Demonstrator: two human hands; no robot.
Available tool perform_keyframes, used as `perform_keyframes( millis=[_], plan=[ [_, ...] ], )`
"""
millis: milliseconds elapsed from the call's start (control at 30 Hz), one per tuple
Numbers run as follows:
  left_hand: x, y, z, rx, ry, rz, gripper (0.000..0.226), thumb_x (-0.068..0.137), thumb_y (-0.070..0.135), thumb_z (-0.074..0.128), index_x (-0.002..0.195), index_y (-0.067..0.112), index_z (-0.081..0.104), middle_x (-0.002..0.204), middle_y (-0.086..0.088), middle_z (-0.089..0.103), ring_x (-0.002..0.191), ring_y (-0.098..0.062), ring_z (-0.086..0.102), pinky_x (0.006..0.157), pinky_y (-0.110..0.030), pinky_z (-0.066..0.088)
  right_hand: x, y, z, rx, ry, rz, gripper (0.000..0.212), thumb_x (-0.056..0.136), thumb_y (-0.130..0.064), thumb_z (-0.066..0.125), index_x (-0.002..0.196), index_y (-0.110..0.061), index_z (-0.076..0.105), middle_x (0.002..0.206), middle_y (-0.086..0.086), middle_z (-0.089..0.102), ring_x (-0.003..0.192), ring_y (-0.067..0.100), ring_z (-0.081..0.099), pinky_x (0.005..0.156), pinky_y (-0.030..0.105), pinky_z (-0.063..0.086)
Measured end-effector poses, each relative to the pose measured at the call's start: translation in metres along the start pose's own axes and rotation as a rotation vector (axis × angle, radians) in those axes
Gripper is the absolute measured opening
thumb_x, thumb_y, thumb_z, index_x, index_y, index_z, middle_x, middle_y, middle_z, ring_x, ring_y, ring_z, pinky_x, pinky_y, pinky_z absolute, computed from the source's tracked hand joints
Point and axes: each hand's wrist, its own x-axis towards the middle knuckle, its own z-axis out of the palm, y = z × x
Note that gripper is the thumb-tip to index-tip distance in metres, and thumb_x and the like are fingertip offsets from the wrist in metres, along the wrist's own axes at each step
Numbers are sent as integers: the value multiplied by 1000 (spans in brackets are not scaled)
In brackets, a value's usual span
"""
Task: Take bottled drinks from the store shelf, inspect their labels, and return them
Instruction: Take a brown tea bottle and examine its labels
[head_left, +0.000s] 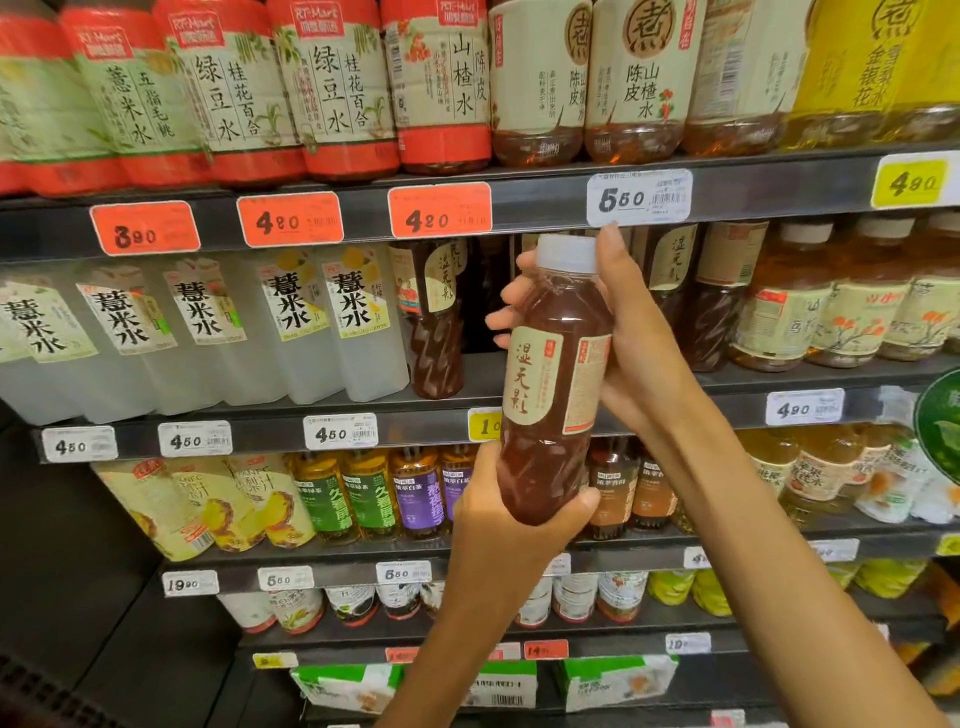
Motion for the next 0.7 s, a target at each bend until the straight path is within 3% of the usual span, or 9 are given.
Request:
perform_keyframes(
  millis=[100, 167, 300, 400, 500, 600, 667, 700],
  plan=[
    [-1, 4, -4, -92, -119, -26, 58, 55, 45, 81, 105, 37, 51, 93, 12, 67, 90, -2, 65, 69, -14, 52, -1, -3, 6, 100, -71, -4, 55, 88, -52, 39, 105, -4, 59, 87, 8, 65, 77, 23, 65, 76, 35, 53],
    [-1, 8, -10, -130, -211, -18, 61, 54, 48, 78, 107, 40, 49, 97, 22, 66, 93, 2, 64, 69, -10, 51, -2, -5, 9, 217, -143, 6, 56, 83, -55, 44, 101, -5, 59, 84, 7, 64, 74, 21, 64, 72, 32, 53],
    [-1, 17, -20, -130, -219, 42, 57, 54, 46, 80, 103, 42, 52, 97, 24, 67, 90, 3, 65, 69, -8, 50, -2, -10, 15, 351, -247, -11, 57, 80, -56, 45, 98, -5, 62, 83, 6, 64, 74, 20, 64, 72, 31, 53],
    [-2, 20, -23, -155, -204, 47, 57, 54, 44, 79, 105, 38, 55, 96, 21, 69, 89, 2, 66, 68, -8, 50, 1, -12, 17, 352, -247, -7, 59, 87, -56, 36, 98, -4, 62, 83, 7, 65, 76, 22, 64, 72, 33, 53],
    [0, 22, -31, -213, -325, -13, 57, 51, 49, 79, 104, 40, 57, 95, 22, 70, 89, 3, 66, 67, -8, 50, 4, -11, 16, 255, -234, -2, 62, 90, -56, 27, 108, -5, 57, 90, 9, 69, 87, 25, 67, 79, 37, 55],
    [1, 20, -38, -354, -555, -118, 76, 52, 67, 80, 116, 32, 57, 101, 3, 72, 97, -17, 69, 81, -30, 55, 3, -7, 19, 387, -286, 56, 60, 80, -56, 55, 115, -6, 58, 94, 13, 69, 86, 29, 68, 79, 40, 56],
    [0, 11, -36, -393, -618, -172, 90, 55, 68, 78, 124, 18, 51, 109, -7, 69, 105, -29, 65, 91, -45, 51, 2, -4, 20, 461, -307, 79, 60, 75, -48, 64, 117, -5, 57, 90, 12, 68, 77, 26, 68, 72, 36, 58],
    [1, 8, -34, -384, -610, -175, 88, 56, 68, 77, 125, 20, 52, 112, -7, 69, 109, -28, 64, 94, -45, 50, 1, -4, 20, 429, -293, 74, 58, 77, -46, 64, 117, -5, 57, 88, 11, 68, 75, 24, 67, 69, 35, 57]
  ],
)
